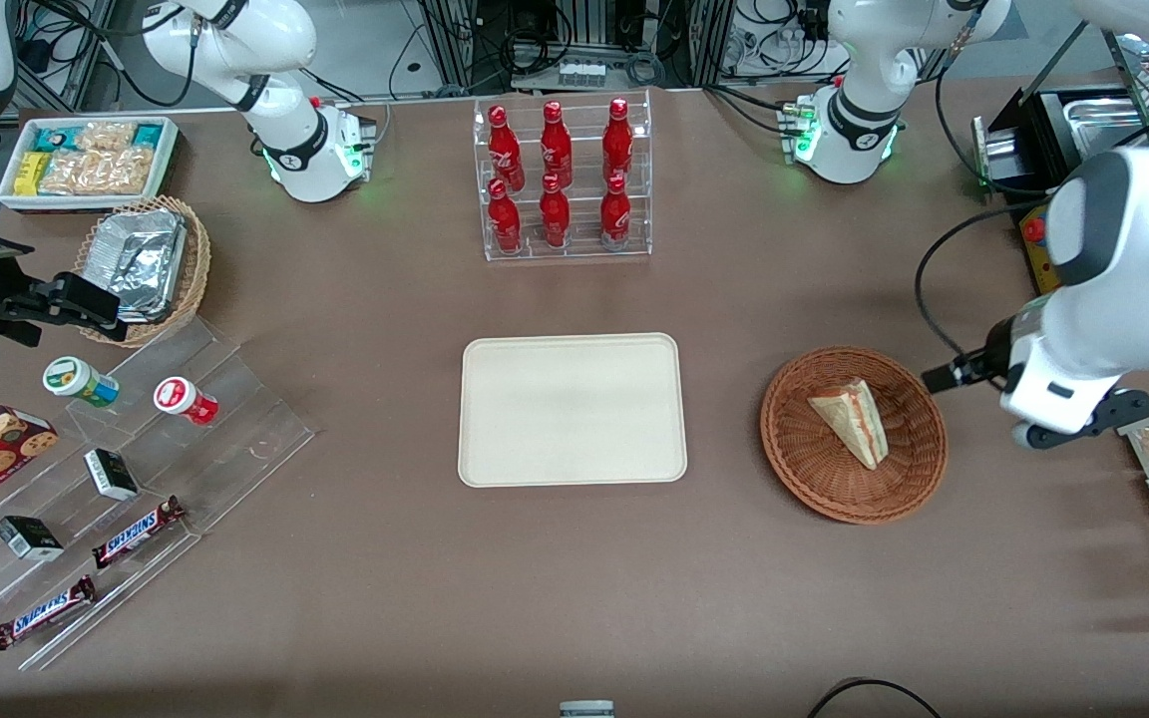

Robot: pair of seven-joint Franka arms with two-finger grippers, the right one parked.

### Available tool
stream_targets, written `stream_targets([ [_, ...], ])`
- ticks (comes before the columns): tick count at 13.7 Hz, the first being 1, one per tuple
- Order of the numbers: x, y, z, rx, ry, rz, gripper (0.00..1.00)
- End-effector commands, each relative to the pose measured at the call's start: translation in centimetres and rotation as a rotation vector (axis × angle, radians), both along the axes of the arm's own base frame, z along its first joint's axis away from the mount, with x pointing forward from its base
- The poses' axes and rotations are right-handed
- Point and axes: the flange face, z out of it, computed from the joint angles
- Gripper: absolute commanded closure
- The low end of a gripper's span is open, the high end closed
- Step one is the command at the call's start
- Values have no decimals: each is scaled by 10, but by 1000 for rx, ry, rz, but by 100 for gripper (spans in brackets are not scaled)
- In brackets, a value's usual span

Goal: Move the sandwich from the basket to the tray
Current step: 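Move the left gripper over the sandwich in the wicker basket, then lower the left gripper and close it on the wrapped sandwich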

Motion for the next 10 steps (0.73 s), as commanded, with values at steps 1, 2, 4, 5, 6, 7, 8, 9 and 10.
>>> stream_targets([
  [1, -6, -12, -41, 18, -60, 209, 0],
  [2, -11, -26, -58, 20, -83, 251, 0],
  [4, -18, -34, -85, 16, -115, 298, 0],
  [5, -22, -35, -99, 11, -131, 300, 0],
  [6, -27, -37, -111, 3, -148, 296, 0],
  [7, -30, -43, -120, -2, -160, 281, 0],
  [8, -34, -44, -131, -2, -158, 276, 0],
  [9, -36, -44, -140, -6, -168, 274, 0],
  [10, -38, -44, -147, -11, -178, 276, 0],
])
